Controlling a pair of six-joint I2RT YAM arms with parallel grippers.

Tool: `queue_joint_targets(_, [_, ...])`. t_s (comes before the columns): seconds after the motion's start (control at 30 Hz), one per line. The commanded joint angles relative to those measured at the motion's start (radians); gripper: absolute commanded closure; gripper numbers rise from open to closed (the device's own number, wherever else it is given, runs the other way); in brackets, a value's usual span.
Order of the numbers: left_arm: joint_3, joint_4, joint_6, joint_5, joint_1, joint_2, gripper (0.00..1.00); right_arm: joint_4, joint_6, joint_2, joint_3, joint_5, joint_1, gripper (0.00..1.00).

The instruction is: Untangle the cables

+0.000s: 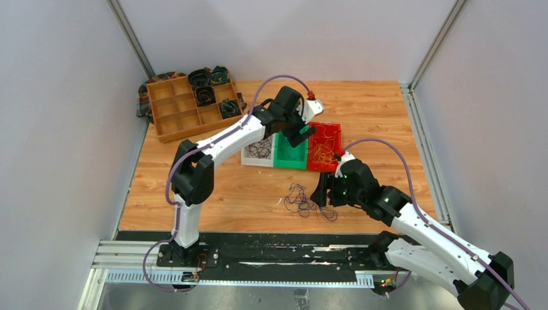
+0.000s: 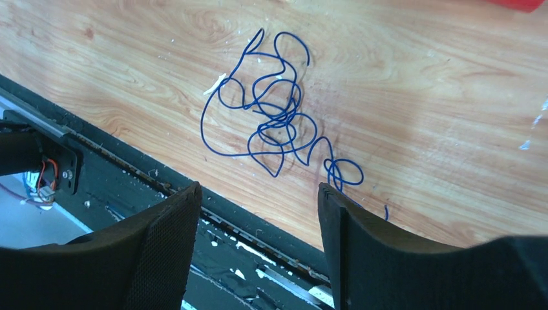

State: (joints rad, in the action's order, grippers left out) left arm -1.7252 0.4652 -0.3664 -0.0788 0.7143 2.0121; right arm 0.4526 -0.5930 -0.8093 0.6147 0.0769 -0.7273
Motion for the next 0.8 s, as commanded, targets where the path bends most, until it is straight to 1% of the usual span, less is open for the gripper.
queue_joint_targets(0.0, [-0.115,0.141,-0.021,-0.087,-0.021,-0.103,0.02,0.028,0.049,0.01,0.041,-0.081,0.016,0.34])
queue_joint_targets(0.1, [-0.176,0.257,-0.029,-0.126,-0.039,-0.128,0.02,0.028,0.068,-0.021,0.047,-0.101,0.016,0.34])
queue_joint_targets(0.2, [-0.172,0.323,-0.042,-0.166,-0.055,-0.179,0.02,-0.003,0.096,-0.076,0.042,-0.087,0.016,0.35])
queue_joint_targets(0.27, [-0.112,0.342,-0.045,-0.201,-0.066,-0.242,0.02,-0.04,0.118,-0.113,0.03,-0.068,0.014,0.35])
queue_joint_targets(0.4, [0.081,0.342,-0.048,-0.264,-0.071,-0.371,0.02,-0.171,0.122,-0.187,-0.016,-0.026,0.009,0.38])
queue_joint_targets(0.53, [0.24,0.337,-0.034,-0.303,-0.072,-0.452,0.02,-0.296,0.142,-0.279,-0.032,-0.019,-0.006,0.4])
queue_joint_targets(0.67, [0.326,0.337,0.017,-0.323,-0.07,-0.489,0.0,-0.363,0.201,-0.392,0.005,-0.023,-0.023,0.41])
queue_joint_targets(0.77, [0.368,0.336,0.04,-0.339,-0.073,-0.512,0.04,-0.389,0.231,-0.484,0.037,-0.02,-0.033,0.41])
